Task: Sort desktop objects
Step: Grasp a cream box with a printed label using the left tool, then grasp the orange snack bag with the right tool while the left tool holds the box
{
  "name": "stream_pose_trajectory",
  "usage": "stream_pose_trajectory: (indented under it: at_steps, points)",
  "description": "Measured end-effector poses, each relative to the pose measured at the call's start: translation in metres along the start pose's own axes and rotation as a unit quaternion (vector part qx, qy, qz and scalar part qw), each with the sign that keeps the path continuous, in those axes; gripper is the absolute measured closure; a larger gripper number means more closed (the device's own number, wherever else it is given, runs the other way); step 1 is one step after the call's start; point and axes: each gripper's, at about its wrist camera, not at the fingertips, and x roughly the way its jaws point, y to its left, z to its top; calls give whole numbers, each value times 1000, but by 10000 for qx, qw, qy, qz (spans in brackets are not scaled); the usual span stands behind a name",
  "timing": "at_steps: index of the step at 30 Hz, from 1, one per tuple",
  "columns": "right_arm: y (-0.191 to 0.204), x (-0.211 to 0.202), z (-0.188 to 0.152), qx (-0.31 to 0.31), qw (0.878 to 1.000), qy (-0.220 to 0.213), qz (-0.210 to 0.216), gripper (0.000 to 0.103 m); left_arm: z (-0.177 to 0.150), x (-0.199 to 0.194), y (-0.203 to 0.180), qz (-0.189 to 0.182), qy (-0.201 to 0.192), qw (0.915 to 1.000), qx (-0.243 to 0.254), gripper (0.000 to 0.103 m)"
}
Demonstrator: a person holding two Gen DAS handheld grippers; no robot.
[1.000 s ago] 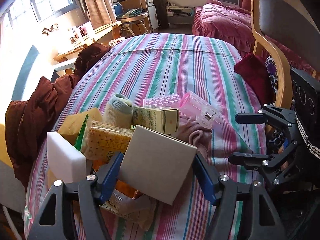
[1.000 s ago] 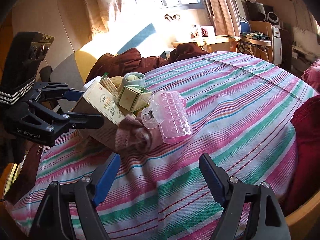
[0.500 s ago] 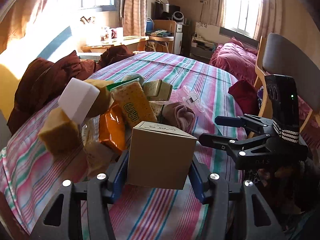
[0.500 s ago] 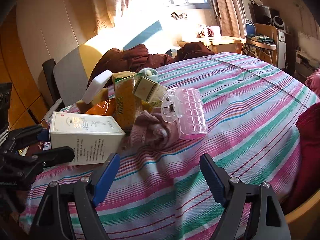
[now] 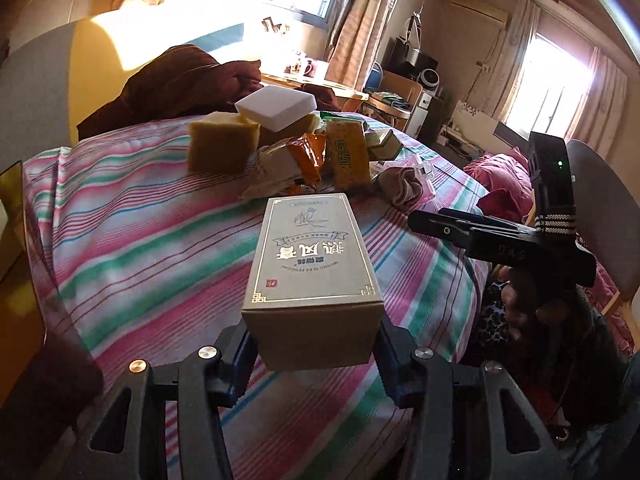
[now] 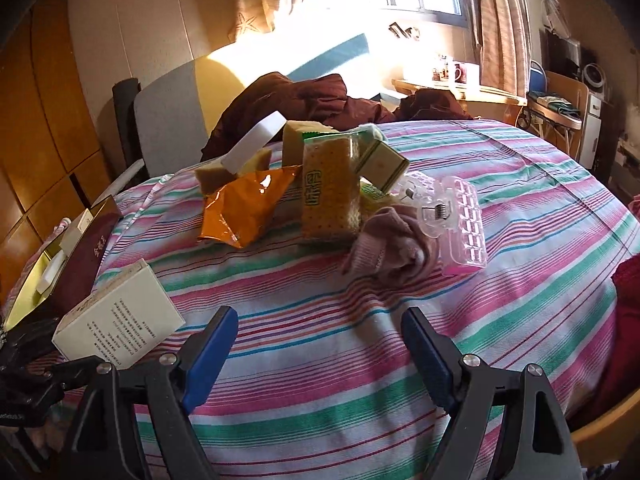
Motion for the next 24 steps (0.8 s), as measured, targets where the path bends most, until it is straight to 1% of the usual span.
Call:
stream_pose_trajectory:
  at_steps: [5,9,13,19,24]
  points:
    - [19,2,-1,-226,9997,99,38,18,-19,-10,2,46,-102,9997,-195,51]
    - [33,4,-1,-377,9991,164,67,18,-20,-18,6,13,-249,9992,-311,51]
    - [43,7,5,-464,9988,166,74,18,-19,-19,4,-87,-310,9992,-234,45]
    - [51,21,30,-382,9992,116,50,18,-15,-9,1,-138,-271,9994,-139,44]
    - [54,51,58,-141,9993,299,156,18,-13,-6,0,-84,-303,9994,-108,44]
